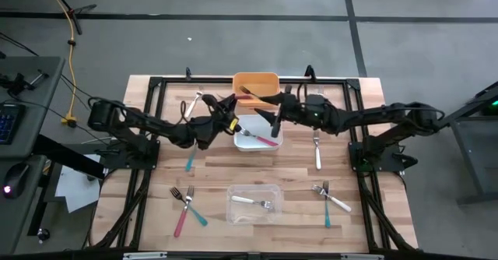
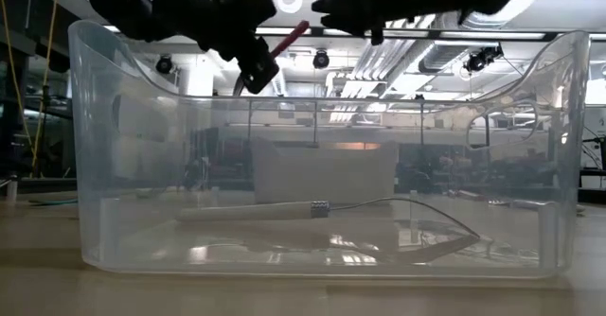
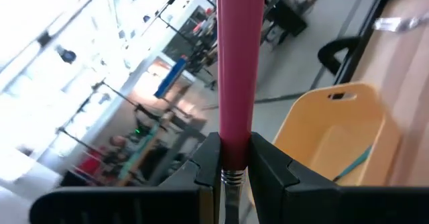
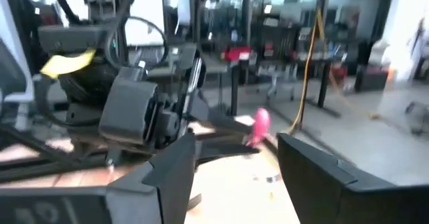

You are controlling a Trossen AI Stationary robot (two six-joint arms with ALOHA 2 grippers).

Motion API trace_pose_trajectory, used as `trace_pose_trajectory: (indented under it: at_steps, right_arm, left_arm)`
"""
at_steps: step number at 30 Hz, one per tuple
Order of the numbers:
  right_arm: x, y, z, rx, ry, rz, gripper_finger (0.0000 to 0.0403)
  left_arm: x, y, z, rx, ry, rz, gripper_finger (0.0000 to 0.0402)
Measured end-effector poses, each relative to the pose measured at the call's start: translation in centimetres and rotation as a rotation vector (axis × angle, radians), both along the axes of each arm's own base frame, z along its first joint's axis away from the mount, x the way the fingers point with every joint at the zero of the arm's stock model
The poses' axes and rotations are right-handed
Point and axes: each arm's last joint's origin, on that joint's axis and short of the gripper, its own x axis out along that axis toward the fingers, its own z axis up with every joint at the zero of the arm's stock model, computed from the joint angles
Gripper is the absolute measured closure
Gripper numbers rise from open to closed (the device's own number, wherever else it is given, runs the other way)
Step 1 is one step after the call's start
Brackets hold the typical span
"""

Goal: Sort silverware by color (type)
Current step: Put the middle left pink fork into the white bin

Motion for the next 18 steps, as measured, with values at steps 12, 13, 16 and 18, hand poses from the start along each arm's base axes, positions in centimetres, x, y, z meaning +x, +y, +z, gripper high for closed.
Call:
trace_pose_trajectory:
  at_steps: [12,13,16,18]
  right_arm:
    - [0.4,-1.4,7.4,0.283,0.322,0.115,0.0203]
    - [0.1,-1.7,7.9,0.307,0.349,0.107,0.0203]
    - [-0.2,-2.8,8.3,0.371,0.425,0.103,0.0203]
    - [-0.1,-3.5,7.7,0.438,0.462,0.136,0.0203]
  left_arm:
    - [1.6,-0.1,-1.2,0.226,0.375,0.028,0.0362]
    - [1.7,-0.1,-1.3,0.246,0.391,0.027,0.0362]
    - [2.0,-0.5,-1.4,0.318,0.402,-0.001,0.0362]
    - [2.2,-1.0,-1.2,0.374,0.382,-0.034,0.0362]
